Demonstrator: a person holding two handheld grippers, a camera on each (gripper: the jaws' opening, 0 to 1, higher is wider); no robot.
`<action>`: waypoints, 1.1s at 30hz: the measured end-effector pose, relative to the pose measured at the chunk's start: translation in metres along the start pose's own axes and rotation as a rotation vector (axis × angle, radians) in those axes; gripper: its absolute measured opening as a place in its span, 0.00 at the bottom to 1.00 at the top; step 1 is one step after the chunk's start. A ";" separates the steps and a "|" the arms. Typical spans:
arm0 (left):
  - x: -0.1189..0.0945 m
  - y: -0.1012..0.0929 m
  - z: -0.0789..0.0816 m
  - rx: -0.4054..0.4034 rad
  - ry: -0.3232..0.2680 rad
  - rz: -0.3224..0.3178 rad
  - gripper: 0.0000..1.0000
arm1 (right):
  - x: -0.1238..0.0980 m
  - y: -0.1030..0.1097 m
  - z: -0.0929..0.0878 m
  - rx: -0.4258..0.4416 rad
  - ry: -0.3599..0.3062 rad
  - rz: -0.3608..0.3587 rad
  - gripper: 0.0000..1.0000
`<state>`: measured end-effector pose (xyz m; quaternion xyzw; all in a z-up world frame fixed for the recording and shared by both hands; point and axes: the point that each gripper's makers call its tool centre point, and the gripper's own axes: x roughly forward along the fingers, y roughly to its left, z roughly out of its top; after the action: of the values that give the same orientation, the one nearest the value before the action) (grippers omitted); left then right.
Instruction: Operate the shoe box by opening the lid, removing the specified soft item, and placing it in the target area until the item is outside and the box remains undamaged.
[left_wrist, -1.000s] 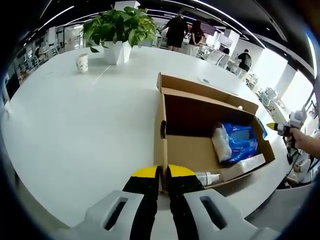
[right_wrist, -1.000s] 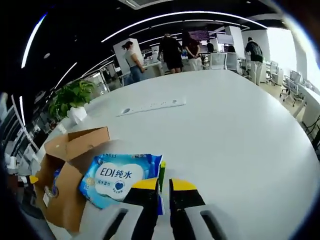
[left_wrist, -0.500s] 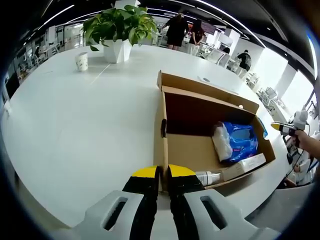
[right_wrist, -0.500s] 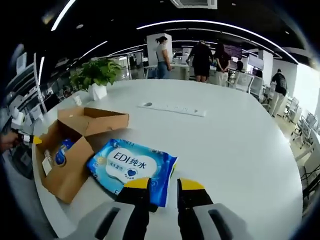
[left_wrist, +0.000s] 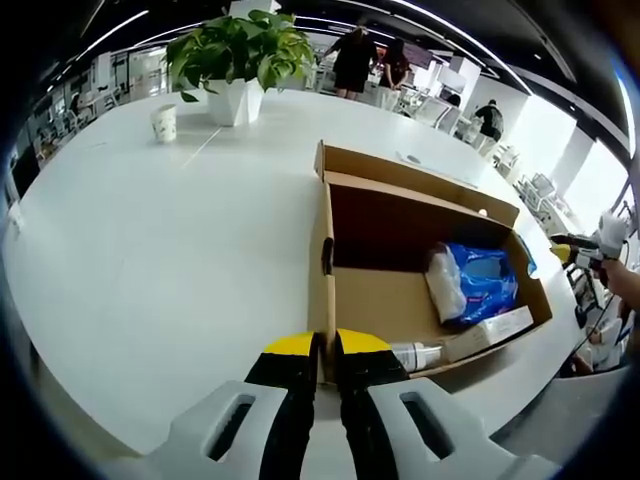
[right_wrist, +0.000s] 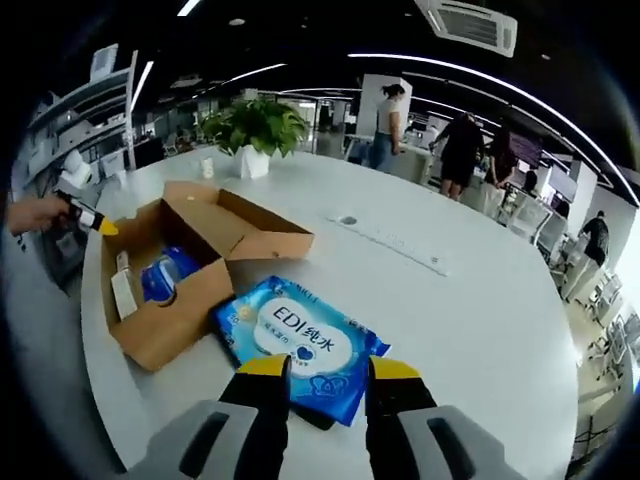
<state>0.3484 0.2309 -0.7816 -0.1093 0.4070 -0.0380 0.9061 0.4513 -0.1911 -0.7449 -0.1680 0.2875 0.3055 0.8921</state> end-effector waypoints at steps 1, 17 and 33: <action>0.000 0.000 0.000 0.000 -0.001 0.001 0.04 | 0.000 0.002 0.002 -0.013 -0.003 0.006 0.28; 0.000 0.001 0.000 -0.005 -0.006 -0.001 0.04 | 0.001 0.066 0.060 -0.225 -0.101 0.142 0.30; 0.001 0.001 0.000 -0.019 -0.007 -0.005 0.04 | 0.023 0.121 0.092 -0.387 -0.123 0.256 0.30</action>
<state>0.3491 0.2322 -0.7824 -0.1191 0.4038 -0.0358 0.9064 0.4264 -0.0456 -0.7027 -0.2793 0.1878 0.4752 0.8130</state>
